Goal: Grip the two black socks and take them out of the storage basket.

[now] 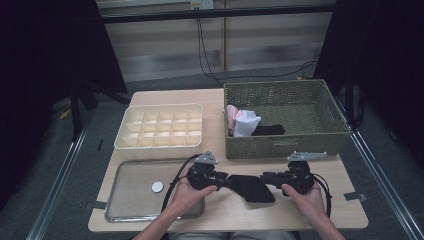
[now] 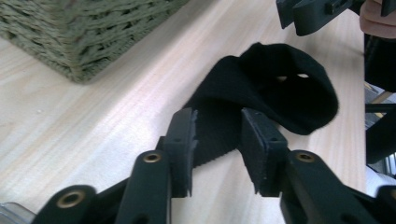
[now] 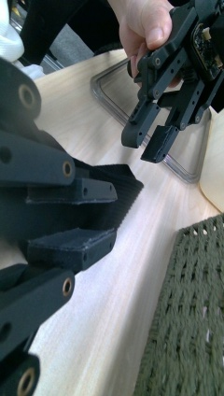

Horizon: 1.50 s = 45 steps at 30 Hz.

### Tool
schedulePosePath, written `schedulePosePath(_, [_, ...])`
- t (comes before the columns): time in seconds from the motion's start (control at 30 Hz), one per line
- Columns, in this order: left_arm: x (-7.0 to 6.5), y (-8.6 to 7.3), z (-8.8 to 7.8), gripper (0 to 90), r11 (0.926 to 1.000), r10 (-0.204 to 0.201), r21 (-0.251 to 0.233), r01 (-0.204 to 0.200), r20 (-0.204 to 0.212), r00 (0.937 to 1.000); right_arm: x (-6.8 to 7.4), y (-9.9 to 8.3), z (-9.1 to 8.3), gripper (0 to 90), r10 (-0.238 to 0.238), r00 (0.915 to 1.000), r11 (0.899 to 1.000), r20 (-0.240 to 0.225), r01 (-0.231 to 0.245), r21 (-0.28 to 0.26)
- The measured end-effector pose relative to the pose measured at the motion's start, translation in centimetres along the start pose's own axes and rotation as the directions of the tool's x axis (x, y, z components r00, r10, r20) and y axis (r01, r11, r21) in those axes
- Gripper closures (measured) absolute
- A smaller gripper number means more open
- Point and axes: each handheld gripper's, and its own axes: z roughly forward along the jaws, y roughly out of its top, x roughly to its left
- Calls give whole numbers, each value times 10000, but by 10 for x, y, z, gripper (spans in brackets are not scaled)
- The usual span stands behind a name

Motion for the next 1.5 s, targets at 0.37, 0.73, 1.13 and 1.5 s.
schedulePosePath(0.37, [-9,-8,24,483,9977,268,618,-264,-50,9996,-10,-2,26,576,-57,9999,9962,-122,67,869])
schedulePosePath(0.73, [-5,-10,25,726,9980,356,538,-336,-360,9987,0,-6,35,840,-372,9981,9892,-487,437,1402])
schedulePosePath(1.13, [5,-9,20,566,9991,-329,229,344,-634,9974,-1,-1,18,863,-296,9991,9962,-317,320,805])
schedulePosePath(1.5, [-7,-6,30,765,9959,17,903,-12,-50,10000,-6,0,12,863,-139,9997,9985,-184,149,520])
